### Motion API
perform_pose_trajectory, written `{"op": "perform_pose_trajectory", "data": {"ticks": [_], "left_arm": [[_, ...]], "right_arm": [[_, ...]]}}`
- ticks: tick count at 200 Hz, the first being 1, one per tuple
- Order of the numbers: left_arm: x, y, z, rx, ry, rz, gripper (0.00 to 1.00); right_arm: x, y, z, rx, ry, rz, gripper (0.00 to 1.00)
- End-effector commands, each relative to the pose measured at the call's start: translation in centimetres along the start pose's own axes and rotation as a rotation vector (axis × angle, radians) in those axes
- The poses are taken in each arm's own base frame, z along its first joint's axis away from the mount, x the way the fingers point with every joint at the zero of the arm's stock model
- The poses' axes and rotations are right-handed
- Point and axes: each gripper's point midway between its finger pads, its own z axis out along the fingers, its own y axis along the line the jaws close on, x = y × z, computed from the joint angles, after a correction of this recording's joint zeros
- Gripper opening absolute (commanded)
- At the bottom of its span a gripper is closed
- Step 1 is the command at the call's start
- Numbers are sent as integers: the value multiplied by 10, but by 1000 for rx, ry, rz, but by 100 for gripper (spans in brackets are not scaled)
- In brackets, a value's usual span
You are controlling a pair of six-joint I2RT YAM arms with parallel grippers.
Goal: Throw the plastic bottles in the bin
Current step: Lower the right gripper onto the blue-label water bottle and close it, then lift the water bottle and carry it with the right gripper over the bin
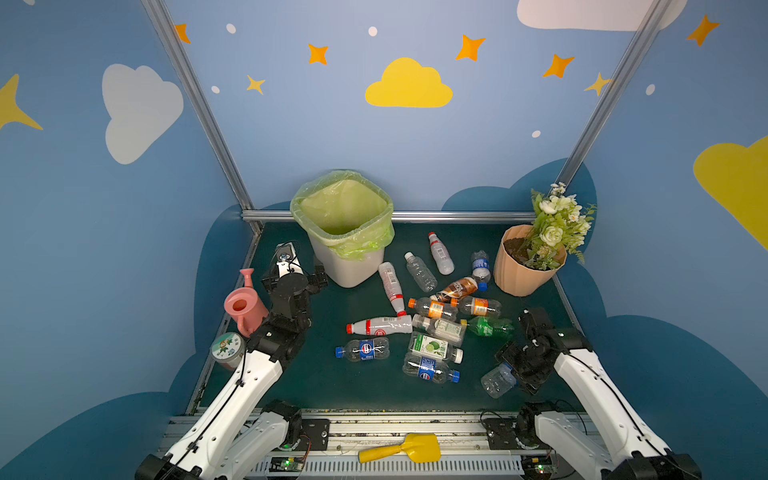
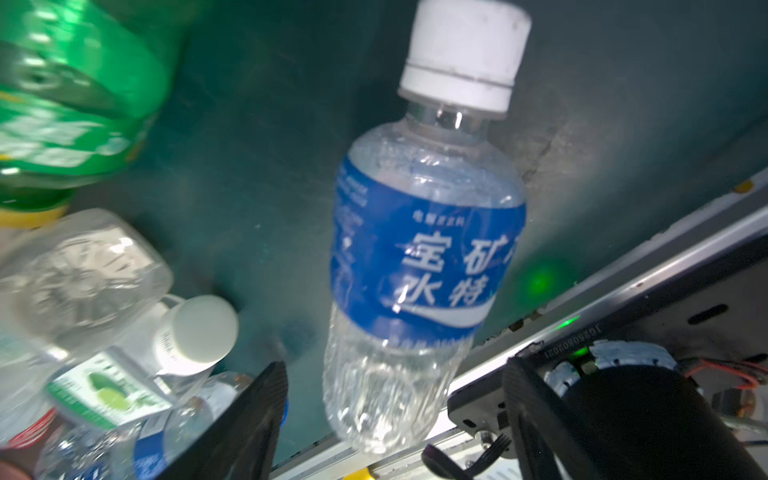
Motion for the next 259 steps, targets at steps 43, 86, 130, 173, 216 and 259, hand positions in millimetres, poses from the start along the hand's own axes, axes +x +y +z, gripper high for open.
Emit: {"op": "perform_pose_trajectory", "data": {"ticks": [43,86,130,173,216,259], "left_arm": [[-12,4,-5,-7,-27,2,100],[-12,8,-8,-13,-32,5,100],[-19,17,-8,-21,-58,-9,100],[-16,39,-5,-94,-60,-119,100],[-16,49,-4,-124,-55,-193,100],[-13,51,-1,-140,-17,-232,100]], "right_arm": [[-4,5,20,32,3,-43,73],[-3,3,33,32,14,-11,67],[-1,0,44,28,16,26,56],[-21,8,10,-60,-151,16,43],[-49,22,-65,-200,-431,-56,41],[-78,85,-168,-386,-715,-325,39]]}}
